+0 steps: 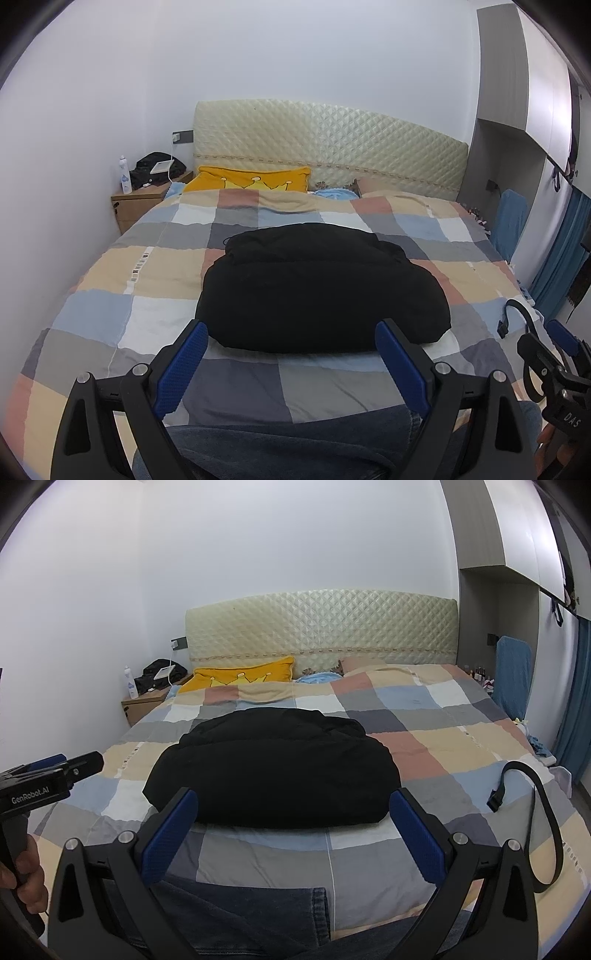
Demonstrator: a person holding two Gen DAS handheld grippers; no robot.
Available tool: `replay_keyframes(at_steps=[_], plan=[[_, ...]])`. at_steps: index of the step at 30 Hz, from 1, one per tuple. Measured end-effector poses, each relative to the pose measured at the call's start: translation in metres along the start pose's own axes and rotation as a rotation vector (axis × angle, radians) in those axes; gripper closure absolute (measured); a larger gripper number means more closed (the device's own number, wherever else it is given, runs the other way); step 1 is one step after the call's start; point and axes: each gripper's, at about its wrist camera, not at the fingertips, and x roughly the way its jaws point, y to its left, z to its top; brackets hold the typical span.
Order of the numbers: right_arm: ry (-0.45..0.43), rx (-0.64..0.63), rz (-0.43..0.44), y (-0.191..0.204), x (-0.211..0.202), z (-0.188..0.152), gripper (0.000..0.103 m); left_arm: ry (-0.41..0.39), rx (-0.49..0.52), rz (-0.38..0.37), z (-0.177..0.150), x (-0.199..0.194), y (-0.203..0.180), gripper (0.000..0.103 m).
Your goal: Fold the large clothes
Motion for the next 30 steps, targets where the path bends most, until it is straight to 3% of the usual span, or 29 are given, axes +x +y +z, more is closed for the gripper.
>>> replay_keyframes(at_steps=[30], plan=[[-0.007, 0.001, 0.006, -0.0008, 0.0009, -0.0034, 0.000, -0.005, 0.003, -0.028, -0.0017, -0.0029, -0.0051, 0.011]])
